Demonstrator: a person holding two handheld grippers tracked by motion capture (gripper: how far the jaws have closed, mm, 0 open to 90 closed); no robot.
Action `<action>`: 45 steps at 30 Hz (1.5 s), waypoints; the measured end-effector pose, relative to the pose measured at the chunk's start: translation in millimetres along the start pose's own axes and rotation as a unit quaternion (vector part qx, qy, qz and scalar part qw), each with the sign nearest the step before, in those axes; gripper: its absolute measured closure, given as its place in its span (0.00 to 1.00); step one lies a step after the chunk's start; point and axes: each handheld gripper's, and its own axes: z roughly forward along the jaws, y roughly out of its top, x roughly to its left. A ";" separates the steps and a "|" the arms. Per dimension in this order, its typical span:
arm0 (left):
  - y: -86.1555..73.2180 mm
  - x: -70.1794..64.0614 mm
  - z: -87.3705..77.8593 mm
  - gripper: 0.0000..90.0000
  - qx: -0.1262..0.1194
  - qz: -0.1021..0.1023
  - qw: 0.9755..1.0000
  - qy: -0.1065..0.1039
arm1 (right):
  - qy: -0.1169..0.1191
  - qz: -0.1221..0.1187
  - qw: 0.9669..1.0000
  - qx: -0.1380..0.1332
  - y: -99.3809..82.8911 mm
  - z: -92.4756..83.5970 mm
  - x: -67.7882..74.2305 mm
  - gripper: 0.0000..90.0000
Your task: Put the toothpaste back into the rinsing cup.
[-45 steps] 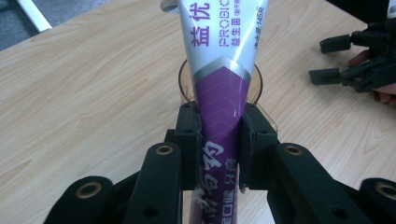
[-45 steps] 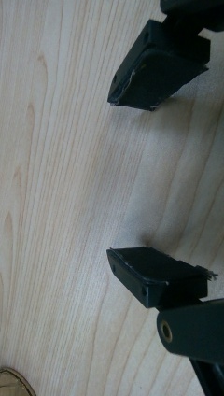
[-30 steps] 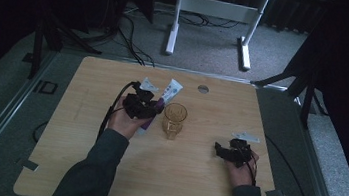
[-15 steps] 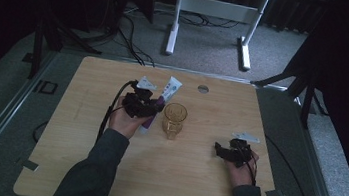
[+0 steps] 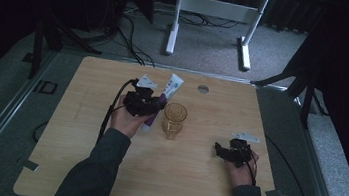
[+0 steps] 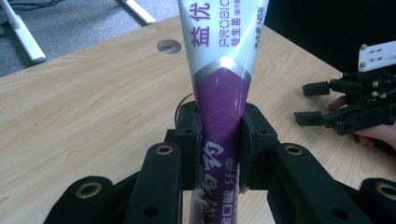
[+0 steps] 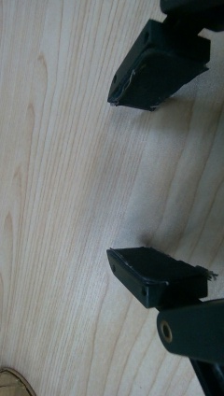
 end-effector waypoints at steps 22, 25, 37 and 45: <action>8.4 -1.9 2.9 0.81 -0.034 -0.007 0.999 0.001 | 0.000 0.000 1.000 0.000 0.0 0.0 0.0 0.23; 9.3 -1.9 3.3 0.81 -0.039 -0.007 0.999 -0.001 | 0.000 0.000 1.000 0.000 0.0 0.0 0.0 0.23; 10.5 -3.0 4.3 0.81 -0.053 -0.008 0.999 0.000 | 0.000 0.000 1.000 0.000 0.0 0.0 0.0 0.23; 12.4 -2.4 7.4 0.81 -0.059 -0.010 0.998 0.000 | 0.000 0.000 1.000 0.000 0.0 0.0 0.0 0.23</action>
